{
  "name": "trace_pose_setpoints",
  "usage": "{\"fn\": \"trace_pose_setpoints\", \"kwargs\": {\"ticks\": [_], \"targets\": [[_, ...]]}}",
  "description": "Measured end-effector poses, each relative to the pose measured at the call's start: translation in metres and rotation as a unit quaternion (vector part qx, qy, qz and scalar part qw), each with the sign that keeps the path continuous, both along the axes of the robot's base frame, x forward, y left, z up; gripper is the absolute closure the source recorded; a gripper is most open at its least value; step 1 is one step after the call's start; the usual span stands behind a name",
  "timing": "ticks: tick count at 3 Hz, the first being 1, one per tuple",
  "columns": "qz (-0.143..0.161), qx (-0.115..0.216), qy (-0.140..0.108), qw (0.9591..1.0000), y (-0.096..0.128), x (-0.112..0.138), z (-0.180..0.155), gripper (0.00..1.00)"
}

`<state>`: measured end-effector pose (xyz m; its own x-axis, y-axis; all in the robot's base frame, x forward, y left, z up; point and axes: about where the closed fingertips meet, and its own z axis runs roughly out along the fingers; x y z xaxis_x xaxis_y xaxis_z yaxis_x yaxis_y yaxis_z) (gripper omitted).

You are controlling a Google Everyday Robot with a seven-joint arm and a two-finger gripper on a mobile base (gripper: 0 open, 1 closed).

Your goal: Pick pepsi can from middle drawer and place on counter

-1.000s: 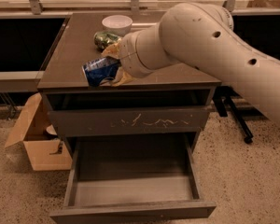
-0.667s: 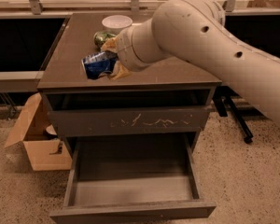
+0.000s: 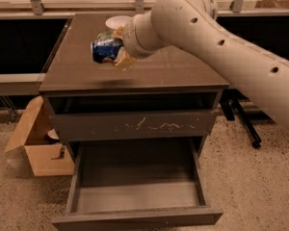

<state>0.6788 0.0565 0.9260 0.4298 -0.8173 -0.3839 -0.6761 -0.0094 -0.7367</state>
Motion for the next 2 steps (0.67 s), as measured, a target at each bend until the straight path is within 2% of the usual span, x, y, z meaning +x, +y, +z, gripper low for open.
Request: {"fn": "trace_pose_setpoints", "kwargs": {"ticks": [1, 2], "targets": [[-0.027, 0.032, 0.025, 0.9988, -0.005, 0.021, -0.01, 1.0], [-0.035, 0.067, 0.065, 0.995, -0.006, 0.04, -0.033, 0.97]]}}
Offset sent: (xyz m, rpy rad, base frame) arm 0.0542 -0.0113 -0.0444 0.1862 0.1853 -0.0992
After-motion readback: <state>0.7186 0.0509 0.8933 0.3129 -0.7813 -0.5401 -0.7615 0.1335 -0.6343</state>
